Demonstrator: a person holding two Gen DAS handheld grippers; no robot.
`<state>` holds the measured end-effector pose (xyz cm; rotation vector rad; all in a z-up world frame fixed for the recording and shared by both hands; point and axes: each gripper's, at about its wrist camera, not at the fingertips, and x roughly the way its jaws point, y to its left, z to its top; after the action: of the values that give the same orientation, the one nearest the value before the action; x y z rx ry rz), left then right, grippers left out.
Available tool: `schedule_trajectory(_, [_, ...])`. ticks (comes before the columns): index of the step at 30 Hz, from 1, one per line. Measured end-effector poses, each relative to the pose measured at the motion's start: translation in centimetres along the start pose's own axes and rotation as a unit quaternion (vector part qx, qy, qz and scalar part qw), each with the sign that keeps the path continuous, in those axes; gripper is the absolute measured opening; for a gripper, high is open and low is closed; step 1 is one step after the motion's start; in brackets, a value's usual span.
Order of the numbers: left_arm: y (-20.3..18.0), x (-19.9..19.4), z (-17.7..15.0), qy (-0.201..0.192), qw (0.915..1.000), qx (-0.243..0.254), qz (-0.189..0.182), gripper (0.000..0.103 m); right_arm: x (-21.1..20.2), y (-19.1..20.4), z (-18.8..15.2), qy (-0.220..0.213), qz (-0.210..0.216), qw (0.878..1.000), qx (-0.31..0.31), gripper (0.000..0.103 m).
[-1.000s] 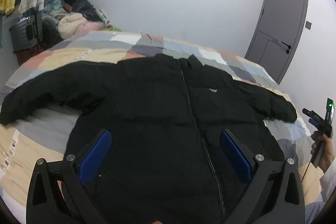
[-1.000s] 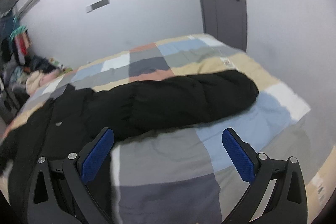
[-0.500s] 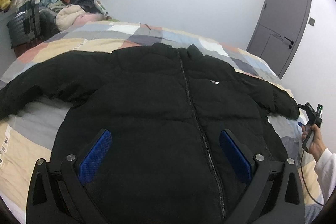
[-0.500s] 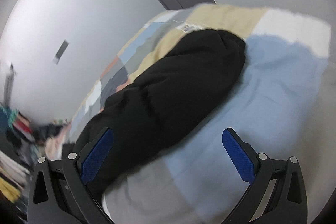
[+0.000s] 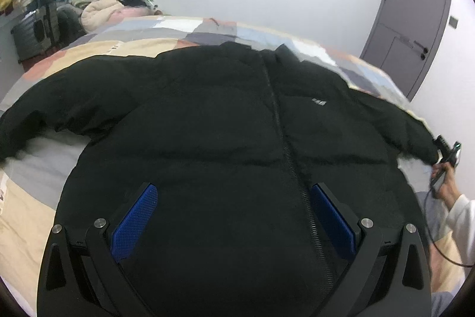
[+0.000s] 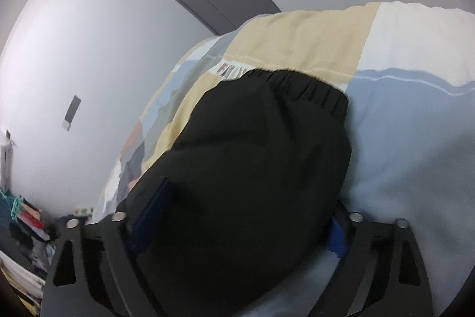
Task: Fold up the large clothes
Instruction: 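Reach the right tool to the jacket sleeve cuff and grasp it, then lift the sleeve with the right tool and fold it across the jacket body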
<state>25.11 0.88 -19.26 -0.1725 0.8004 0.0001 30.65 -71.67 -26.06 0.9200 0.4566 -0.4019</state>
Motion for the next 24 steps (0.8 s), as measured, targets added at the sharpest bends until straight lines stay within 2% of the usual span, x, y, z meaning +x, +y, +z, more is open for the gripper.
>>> schedule_trajectory(2, [0.1,0.5,0.1,0.005,1.0,-0.003,0.0,0.103,0.3,-0.3,0.2,-0.001,0.003,1.0,0.003,0.056])
schedule_trajectory(3, [0.2,0.6,0.1,0.002,1.0,-0.005,-0.003,0.103,0.6,-0.3,0.2,0.007,0.006,1.0,0.0,0.05])
schedule_trajectory(5, [0.2,0.5,0.1,-0.005,1.0,-0.004,0.001,0.103,0.6,0.2,0.2,0.018,0.02,1.0,-0.012,0.028])
schedule_trajectory(8, [0.2,-0.2,0.0,-0.017,0.9998,0.002,0.007,0.103,-0.3,1.6,0.3,0.016,0.019,0.999,-0.046,0.011])
schedule_trajectory(11, [0.2,-1.0,-0.1,-0.026,0.9996,0.007,0.009,0.103,-2.1,2.8,0.8,0.002,0.014,0.998,-0.063,0.006])
schedule_trajectory(15, [0.6,-1.9,0.0,-0.026,0.9996,-0.004,-0.008,0.103,-5.5,4.6,2.0,-0.02,-0.001,0.996,-0.086,0.003])
schedule_trajectory(18, [0.7,-2.9,0.1,-0.038,0.9993,-0.001,-0.003,0.103,-8.8,6.1,3.2,-0.04,-0.006,0.995,-0.089,0.002])
schedule_trajectory(24, [1.0,-5.8,-0.2,-0.072,0.9972,0.018,-0.002,0.103,-15.3,12.6,5.0,-0.065,0.012,0.986,-0.152,0.001])
